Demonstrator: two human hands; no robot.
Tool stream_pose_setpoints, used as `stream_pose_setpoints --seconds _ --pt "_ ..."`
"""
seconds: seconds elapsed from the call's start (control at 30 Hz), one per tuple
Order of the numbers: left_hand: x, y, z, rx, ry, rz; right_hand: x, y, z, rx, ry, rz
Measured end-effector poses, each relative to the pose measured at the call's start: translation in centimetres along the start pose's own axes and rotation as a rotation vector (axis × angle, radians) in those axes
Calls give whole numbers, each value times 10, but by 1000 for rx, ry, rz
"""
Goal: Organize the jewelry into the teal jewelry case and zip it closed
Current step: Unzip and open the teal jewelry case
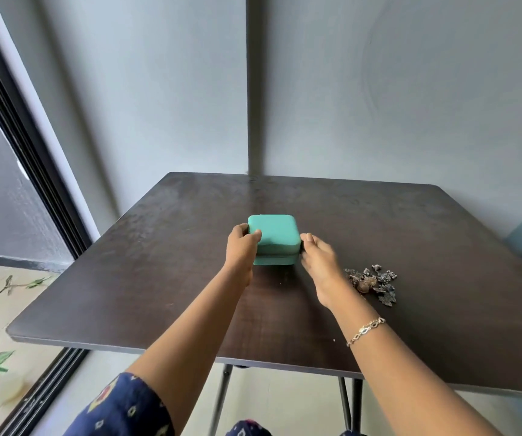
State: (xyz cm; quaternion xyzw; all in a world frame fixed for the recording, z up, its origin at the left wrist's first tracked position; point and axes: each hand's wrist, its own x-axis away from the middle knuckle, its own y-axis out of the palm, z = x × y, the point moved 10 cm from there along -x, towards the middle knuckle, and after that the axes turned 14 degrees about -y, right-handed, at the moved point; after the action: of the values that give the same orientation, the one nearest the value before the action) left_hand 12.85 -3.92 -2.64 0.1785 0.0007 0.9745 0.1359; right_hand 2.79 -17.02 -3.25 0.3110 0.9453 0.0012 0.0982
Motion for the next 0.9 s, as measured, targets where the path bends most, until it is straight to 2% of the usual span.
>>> stream_pose_setpoints --seconds 0.47,0.73,0.9 --pt "38 -15 -30 -11 -42 -52 58 -13 -2 54 -40 56" --pt "37 -18 -30 -30 25 -91 56 -16 -5 182 -78 16" --pt "32 -13 -30 13 28 -192 39 -15 -10 165 -67 4"
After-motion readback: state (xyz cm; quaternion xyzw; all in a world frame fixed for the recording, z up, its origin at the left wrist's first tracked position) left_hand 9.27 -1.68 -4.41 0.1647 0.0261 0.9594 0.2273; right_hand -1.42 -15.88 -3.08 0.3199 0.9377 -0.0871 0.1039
